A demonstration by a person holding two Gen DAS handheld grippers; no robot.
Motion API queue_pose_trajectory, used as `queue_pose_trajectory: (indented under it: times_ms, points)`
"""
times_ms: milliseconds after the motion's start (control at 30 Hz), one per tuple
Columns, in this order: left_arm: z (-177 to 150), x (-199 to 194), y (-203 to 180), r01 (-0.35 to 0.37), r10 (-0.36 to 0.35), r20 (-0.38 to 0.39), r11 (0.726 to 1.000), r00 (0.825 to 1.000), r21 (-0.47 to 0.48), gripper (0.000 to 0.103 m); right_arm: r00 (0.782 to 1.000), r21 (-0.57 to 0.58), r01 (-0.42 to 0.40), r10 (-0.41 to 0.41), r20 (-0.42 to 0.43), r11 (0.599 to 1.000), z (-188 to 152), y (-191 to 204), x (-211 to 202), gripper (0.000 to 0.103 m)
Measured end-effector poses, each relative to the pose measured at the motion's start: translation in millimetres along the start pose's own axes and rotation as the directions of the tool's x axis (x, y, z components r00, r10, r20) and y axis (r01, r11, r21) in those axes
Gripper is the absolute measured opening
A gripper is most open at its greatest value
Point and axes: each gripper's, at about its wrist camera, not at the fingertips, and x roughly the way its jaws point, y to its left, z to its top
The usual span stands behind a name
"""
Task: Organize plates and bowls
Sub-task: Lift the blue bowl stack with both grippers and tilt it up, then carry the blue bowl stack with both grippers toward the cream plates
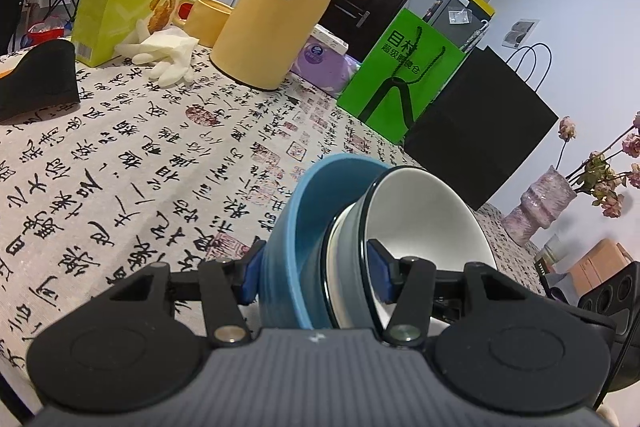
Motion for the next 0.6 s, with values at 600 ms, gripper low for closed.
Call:
queue_pose_trajectory:
  times_ms: [600]
  points:
    - [-7, -2, -34, 0.011, -0.011, -0.004, 0.999, 1.0, 0.042, 0.054, 0.999, 0.021, -0.002, 0.001, 0.039, 1.0, 0, -12, -31, 0.046]
